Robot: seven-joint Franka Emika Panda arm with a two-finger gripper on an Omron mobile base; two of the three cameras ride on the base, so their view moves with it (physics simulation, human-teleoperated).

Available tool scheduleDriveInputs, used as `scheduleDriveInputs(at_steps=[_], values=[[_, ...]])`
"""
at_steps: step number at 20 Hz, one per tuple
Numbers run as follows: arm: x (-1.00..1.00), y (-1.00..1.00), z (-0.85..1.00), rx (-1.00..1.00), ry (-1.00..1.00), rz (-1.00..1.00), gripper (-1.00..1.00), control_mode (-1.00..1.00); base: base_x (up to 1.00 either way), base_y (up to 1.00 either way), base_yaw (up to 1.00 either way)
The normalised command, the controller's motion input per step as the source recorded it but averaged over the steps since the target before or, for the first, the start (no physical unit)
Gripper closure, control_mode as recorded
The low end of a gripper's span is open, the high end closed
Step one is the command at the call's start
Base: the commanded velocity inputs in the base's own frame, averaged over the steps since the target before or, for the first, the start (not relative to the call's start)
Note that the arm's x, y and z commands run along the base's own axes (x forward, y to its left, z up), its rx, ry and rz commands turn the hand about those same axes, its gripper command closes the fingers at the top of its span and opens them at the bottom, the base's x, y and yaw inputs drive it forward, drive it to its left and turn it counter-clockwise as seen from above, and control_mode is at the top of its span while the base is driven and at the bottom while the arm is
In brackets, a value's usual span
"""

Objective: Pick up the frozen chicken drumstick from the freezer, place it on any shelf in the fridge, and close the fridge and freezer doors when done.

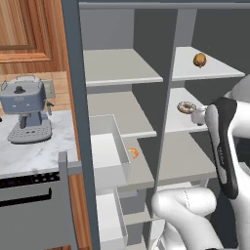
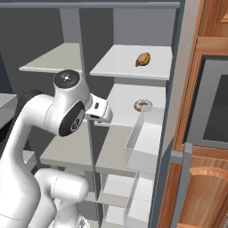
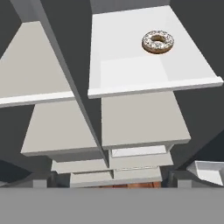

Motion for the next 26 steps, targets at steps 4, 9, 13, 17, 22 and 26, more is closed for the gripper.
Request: scheduleDriveInputs(at_steps=[4, 9, 13, 17, 22, 26], values=[[0.00, 0.01, -0.06, 0.00, -0.07, 0.02, -1.00, -1.00, 0.00, 0.00, 0.00], [0.00, 0.00, 0.00, 0.00, 0.00, 0.00, -1.00, -1.00, 0.00, 0.00, 0.00], [0.00, 0.00, 0.00, 0.00, 0.00, 0.00, -1.00, -1.00, 0.00, 0.00, 0.00], [0.00, 0.00, 0.00, 0.00, 0.00, 0.00, -1.00, -1.00, 0.00, 0.00, 0.00], [0.00, 0.00, 0.00, 0.00, 0.00, 0.00, -1.00, -1.00, 0.00, 0.00, 0.00], [0.00, 0.00, 0.00, 0.00, 0.00, 0.00, -1.00, -1.00, 0.00, 0.00, 0.00]])
